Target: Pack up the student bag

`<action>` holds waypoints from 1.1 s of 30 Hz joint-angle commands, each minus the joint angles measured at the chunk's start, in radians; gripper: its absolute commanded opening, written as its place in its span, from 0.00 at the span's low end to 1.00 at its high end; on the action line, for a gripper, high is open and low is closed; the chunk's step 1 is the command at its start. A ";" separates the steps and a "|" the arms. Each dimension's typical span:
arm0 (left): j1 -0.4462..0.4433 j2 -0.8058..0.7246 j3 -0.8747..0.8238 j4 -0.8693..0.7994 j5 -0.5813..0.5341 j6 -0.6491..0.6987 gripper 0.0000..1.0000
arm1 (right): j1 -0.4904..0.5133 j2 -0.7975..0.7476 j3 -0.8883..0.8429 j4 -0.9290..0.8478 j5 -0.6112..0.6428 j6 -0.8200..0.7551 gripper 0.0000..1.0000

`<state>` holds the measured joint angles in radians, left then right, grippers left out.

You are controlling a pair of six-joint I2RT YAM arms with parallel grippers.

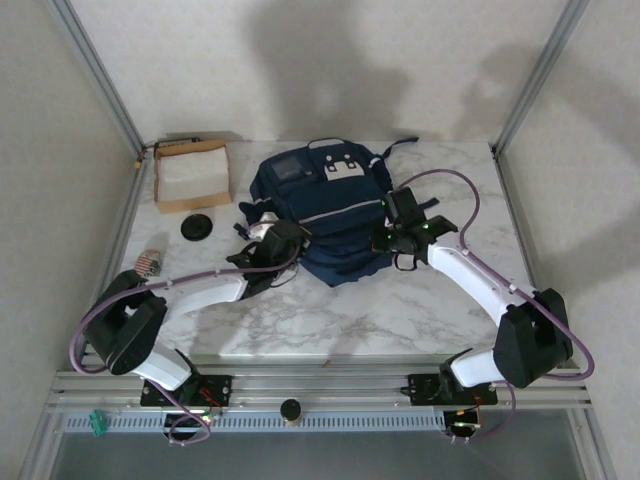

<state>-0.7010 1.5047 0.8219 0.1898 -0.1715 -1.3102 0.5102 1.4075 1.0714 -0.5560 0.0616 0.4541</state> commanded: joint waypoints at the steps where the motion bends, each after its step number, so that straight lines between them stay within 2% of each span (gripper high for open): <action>1: 0.137 -0.062 -0.015 -0.135 -0.073 0.228 0.00 | -0.007 0.003 0.004 -0.052 -0.054 -0.098 0.00; 4: 0.261 -0.063 0.018 -0.152 0.050 0.373 0.00 | 0.072 0.038 0.009 0.013 -0.127 -0.094 0.00; 6: 0.294 -0.076 0.042 -0.158 0.090 0.427 0.00 | 0.126 0.079 0.018 0.052 -0.170 -0.085 0.00; 9: 0.282 -0.118 0.029 -0.159 0.138 0.440 0.07 | 0.148 0.072 0.020 0.111 -0.190 -0.110 0.00; 10: 0.280 -0.124 0.010 -0.144 0.158 0.426 0.12 | 0.159 0.050 0.011 0.149 -0.191 -0.126 0.03; 11: 0.283 -0.124 0.002 -0.146 0.176 0.411 0.18 | 0.165 0.052 0.016 0.165 -0.200 -0.133 0.10; 12: 0.284 -0.125 0.003 -0.159 0.185 0.406 0.19 | 0.165 0.077 0.036 0.149 -0.203 -0.134 0.17; 15: 0.269 -0.178 -0.023 -0.154 0.178 0.358 0.25 | 0.166 0.169 0.117 0.093 -0.231 -0.170 0.26; 19: 0.250 -0.227 -0.059 -0.145 0.158 0.307 0.30 | 0.160 0.195 0.107 0.154 -0.269 -0.248 0.47; 22: 0.238 -0.230 -0.065 -0.152 0.165 0.280 0.29 | 0.154 0.248 0.132 0.159 -0.329 -0.273 0.53; 24: 0.208 -0.231 -0.075 -0.125 0.162 0.260 0.28 | 0.143 0.289 0.161 0.137 -0.283 -0.252 0.54; 29: 0.153 -0.164 -0.063 -0.084 0.165 0.213 0.30 | 0.144 0.335 0.166 0.166 -0.348 -0.239 0.56; 33: 0.117 -0.077 -0.038 -0.015 0.200 0.181 0.29 | 0.136 0.359 0.153 0.151 -0.296 -0.242 0.59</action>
<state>-0.5625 1.3811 0.7609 0.1234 0.0051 -1.0882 0.6563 1.7458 1.2167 -0.3996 -0.2436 0.2230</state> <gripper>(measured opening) 0.292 0.590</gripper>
